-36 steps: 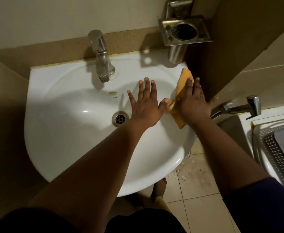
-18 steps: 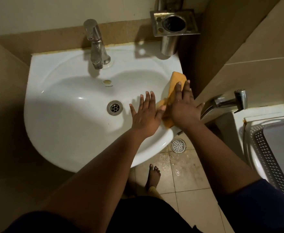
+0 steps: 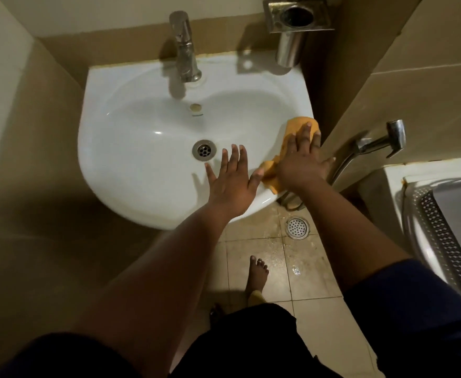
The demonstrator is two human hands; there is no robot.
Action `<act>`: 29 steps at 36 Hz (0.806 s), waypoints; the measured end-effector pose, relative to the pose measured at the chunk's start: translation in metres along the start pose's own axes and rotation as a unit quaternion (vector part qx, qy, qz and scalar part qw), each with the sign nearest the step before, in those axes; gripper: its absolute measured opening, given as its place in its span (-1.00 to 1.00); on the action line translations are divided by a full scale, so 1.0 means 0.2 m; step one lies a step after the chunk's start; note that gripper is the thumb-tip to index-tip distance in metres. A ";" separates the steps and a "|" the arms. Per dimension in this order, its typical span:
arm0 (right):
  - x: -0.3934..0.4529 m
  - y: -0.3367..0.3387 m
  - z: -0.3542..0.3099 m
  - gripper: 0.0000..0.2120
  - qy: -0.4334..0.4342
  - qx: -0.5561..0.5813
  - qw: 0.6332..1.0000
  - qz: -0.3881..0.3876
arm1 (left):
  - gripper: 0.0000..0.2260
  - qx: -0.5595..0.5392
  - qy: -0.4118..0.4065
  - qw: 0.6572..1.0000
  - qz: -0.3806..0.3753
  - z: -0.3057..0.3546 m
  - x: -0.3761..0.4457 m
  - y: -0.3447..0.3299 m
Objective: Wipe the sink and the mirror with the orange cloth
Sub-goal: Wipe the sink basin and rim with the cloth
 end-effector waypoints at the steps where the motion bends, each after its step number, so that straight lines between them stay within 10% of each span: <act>1: -0.05 -0.02 -0.02 -0.33 0.003 0.000 1.000 -0.007 | -0.41 0.005 -0.005 1.000 0.004 -0.01 -0.02 0.01; 29: -0.38 -0.25 -0.47 -0.42 0.140 -0.046 0.988 -0.054 | -0.44 -0.015 0.048 0.998 0.032 -0.30 -0.12 0.08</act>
Point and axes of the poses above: each hand's wrist, its own x-axis towards the middle knuckle, its own y-axis out of the back of the hand, z = x × y, the point moved 9 cm from there along x, towards the middle knuckle, and after that the axes turned 12 degrees about y, right-handed, at the moved point
